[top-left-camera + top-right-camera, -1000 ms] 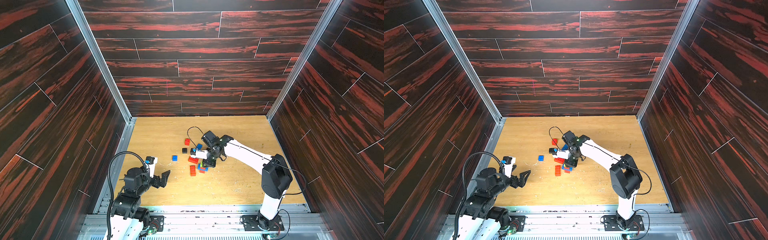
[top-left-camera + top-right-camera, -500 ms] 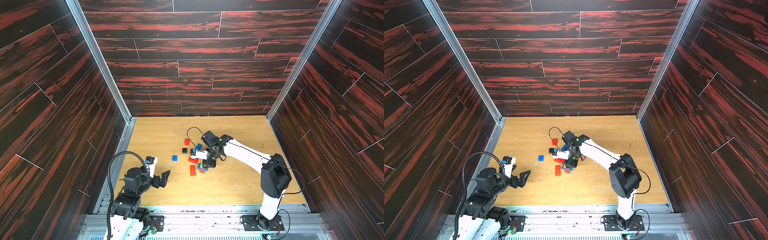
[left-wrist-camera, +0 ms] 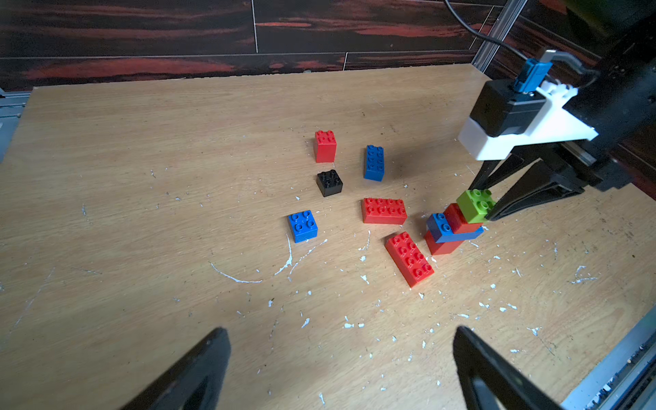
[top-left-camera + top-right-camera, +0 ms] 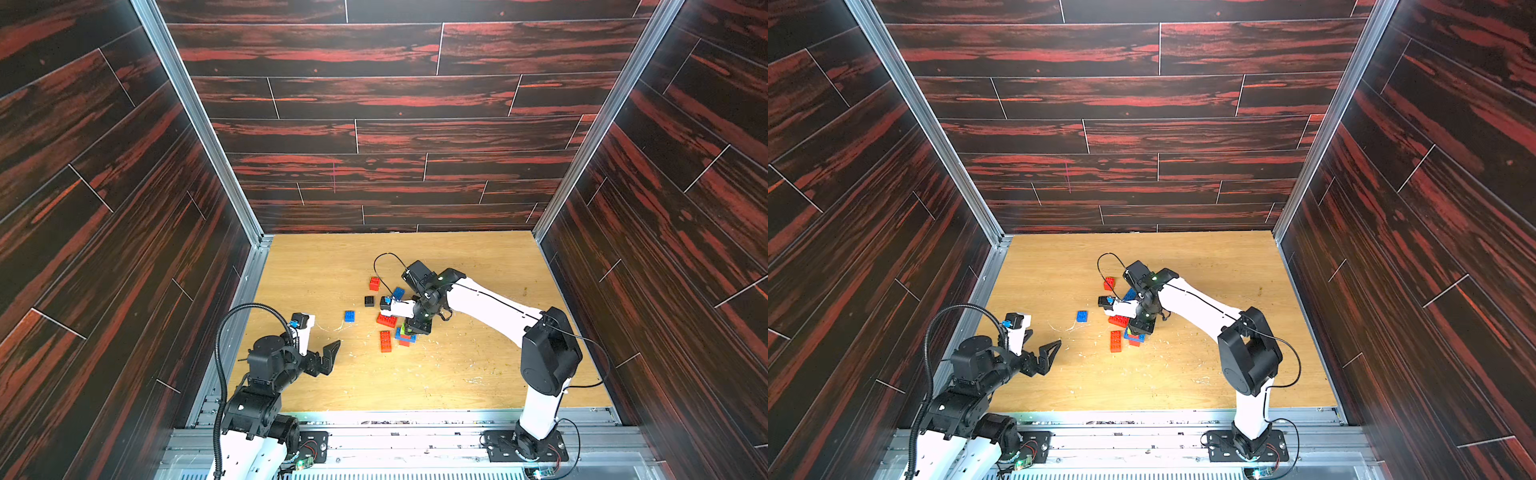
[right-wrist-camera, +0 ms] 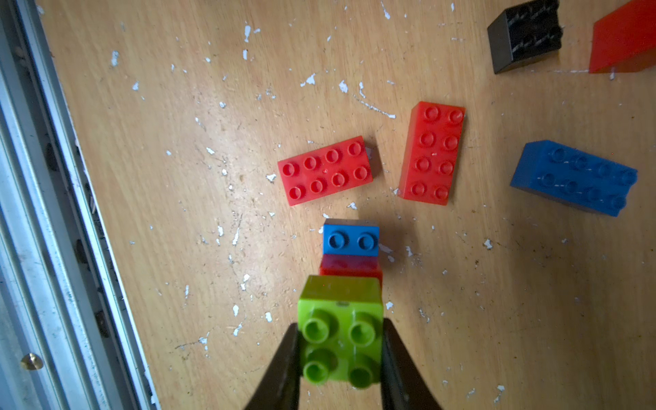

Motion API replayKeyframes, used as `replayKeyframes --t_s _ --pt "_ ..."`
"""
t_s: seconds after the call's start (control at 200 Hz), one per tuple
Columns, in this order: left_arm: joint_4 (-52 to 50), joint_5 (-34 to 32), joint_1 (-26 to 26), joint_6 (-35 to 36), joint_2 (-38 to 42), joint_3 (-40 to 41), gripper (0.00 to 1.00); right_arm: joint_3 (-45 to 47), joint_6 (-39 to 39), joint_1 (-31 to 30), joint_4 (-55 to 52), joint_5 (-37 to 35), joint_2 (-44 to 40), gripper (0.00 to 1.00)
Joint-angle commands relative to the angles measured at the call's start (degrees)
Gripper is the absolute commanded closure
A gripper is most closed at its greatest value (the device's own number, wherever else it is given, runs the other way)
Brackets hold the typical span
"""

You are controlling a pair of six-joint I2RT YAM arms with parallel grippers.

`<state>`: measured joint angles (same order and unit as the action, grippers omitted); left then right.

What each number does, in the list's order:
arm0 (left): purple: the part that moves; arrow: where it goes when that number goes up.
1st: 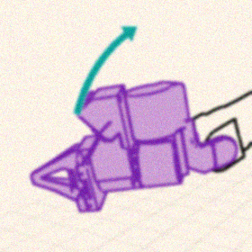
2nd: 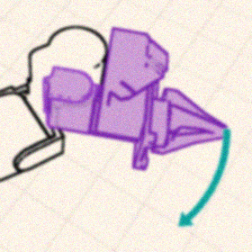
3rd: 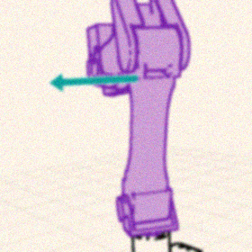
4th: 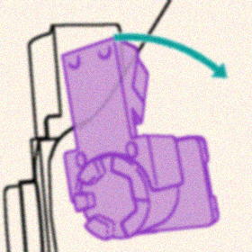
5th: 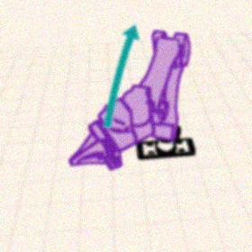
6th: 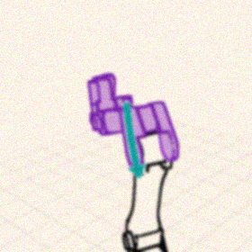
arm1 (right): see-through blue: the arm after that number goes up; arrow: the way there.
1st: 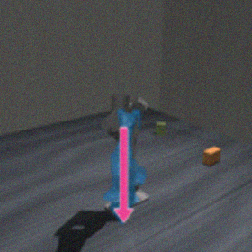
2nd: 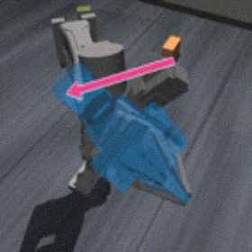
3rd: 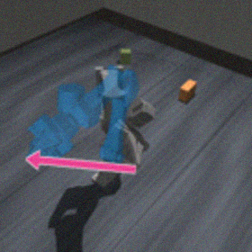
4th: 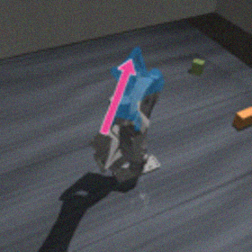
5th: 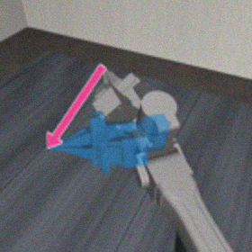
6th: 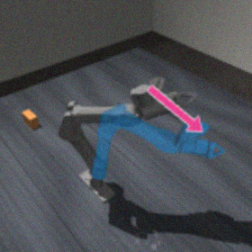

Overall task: Assemble the letter f with lego
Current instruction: Assemble the lego brick with the lego brick.

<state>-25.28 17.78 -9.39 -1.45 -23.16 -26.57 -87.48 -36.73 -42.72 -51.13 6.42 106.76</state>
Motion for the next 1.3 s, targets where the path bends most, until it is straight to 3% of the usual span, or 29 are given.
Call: replayKeyframes --t_s 0.0,0.651,0.837,1.293 --pt "-0.1 0.6 -0.2 0.4 0.6 -0.1 0.0 -1.1 -0.3 0.2 -1.2 0.1 1.7 0.76" --pt "-0.1 0.3 -0.2 0.3 0.7 -0.1 0.0 -1.3 -1.2 0.2 -4.1 -0.5 3.9 0.76" --pt "-0.1 0.4 -0.2 0.3 0.7 -0.1 0.0 -2.6 0.8 0.0 -5.8 -2.9 5.4 0.76" --pt "-0.1 -0.1 -0.2 0.2 0.7 0.0 0.0 -3.0 3.6 -0.3 -8.3 -0.6 5.7 0.77"
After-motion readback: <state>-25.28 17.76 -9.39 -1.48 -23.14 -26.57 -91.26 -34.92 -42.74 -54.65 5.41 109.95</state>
